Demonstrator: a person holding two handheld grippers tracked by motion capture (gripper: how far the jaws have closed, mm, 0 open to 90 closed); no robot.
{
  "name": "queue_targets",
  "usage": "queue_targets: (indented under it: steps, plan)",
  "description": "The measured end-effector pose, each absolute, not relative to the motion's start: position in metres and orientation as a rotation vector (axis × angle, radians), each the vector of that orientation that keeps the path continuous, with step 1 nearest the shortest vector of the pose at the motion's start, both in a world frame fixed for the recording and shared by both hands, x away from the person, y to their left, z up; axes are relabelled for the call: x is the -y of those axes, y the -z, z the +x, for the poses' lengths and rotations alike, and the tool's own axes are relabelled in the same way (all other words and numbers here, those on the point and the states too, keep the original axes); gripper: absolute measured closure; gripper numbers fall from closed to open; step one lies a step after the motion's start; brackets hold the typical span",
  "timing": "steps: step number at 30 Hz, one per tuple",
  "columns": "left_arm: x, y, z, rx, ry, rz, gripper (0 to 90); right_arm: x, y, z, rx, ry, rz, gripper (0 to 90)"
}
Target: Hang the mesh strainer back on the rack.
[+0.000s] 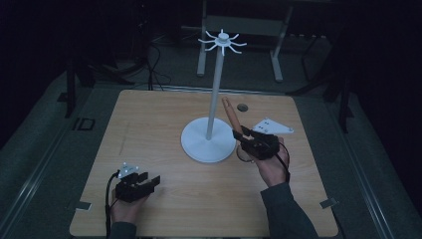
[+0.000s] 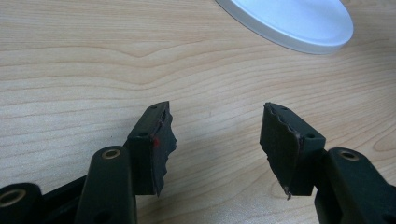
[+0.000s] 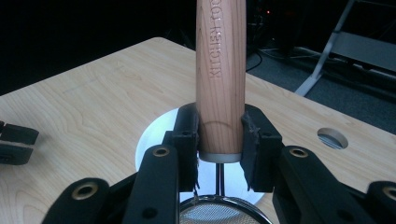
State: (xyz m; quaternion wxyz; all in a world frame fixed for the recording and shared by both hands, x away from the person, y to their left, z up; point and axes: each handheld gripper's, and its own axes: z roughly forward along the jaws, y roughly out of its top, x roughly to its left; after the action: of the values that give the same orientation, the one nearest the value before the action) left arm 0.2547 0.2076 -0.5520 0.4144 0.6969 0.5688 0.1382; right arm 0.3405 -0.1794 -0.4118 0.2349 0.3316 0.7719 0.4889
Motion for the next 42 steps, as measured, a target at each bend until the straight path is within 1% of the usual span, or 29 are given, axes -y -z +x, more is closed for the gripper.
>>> queue_targets:
  steps: [42]
  plan:
    - [-0.208, 0.552, 0.255, -1.428, -0.345, 1.752, 43.6, 0.179, 0.39, 0.34, -2.008, -1.445, 0.923, 69.8]
